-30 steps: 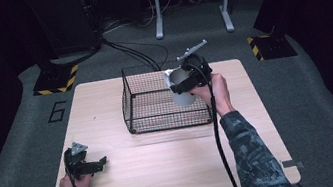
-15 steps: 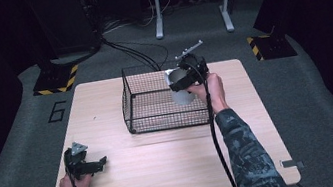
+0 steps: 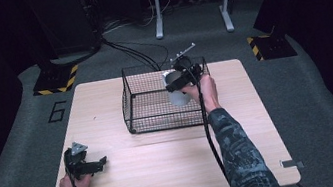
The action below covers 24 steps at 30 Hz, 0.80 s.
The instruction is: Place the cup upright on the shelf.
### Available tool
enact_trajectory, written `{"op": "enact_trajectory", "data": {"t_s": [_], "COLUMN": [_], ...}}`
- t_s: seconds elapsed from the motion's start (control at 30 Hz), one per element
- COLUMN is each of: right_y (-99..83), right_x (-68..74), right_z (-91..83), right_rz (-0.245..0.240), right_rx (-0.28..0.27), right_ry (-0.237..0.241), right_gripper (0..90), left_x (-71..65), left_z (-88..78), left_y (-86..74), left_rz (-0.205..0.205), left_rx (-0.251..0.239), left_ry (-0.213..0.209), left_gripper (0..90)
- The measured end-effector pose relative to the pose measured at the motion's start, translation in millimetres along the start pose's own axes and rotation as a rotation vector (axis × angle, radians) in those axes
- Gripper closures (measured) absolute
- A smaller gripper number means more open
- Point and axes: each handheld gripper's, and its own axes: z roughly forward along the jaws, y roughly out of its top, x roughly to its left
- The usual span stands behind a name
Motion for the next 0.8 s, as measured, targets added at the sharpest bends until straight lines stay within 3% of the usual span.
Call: {"op": "enact_trajectory", "data": {"t_s": [0.8], "right_y": [-7.6], "right_x": [-0.8], "right_z": [42.2], "right_rz": [0.044], "right_rx": [0.08], "right_ry": [0.011], "right_gripper": [5.7], "left_x": [0.0], "left_z": [0.1], "left_y": [0.0], "left_rz": [0.0], "left_rx": [-0.001], "left_ry": [0.0], "left_gripper": [0.0]}}
